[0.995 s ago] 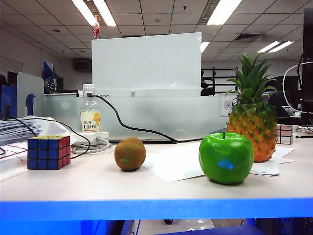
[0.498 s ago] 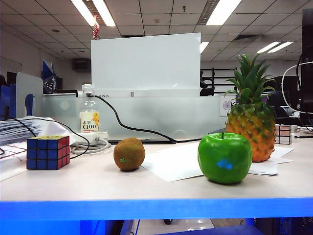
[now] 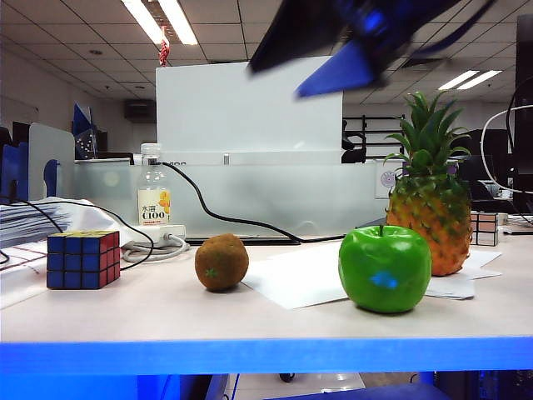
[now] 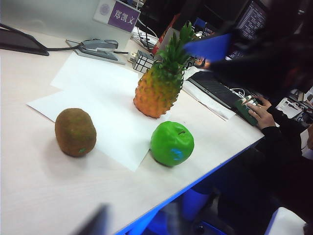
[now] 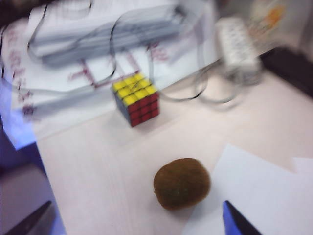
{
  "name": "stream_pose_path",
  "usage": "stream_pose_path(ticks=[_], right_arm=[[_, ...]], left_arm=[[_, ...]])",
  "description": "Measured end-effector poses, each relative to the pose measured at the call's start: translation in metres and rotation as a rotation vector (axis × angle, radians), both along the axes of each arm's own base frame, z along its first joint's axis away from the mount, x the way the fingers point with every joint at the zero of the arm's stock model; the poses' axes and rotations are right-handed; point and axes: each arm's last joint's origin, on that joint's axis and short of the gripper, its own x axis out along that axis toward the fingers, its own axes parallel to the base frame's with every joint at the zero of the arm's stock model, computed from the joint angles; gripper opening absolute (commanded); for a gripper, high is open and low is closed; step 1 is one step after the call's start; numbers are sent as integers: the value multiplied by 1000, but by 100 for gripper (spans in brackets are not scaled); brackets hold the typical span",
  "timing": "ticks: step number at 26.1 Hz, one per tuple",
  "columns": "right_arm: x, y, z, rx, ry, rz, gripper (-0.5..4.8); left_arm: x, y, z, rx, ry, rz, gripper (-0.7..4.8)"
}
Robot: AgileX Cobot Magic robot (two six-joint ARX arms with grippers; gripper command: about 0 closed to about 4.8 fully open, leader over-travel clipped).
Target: Arrange all the fruits from large to small from left to right in a row.
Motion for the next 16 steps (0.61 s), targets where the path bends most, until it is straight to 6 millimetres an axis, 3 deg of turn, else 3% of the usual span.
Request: stream_pose_path(ticks=[5,16], right_arm=[[30,30,-25,-98,45,-10,479],[50,73,-70,-194,76,67,479]], left_arm=[[0,0,0,2,-2,5,184],[0,0,0,2,-2,5,184]])
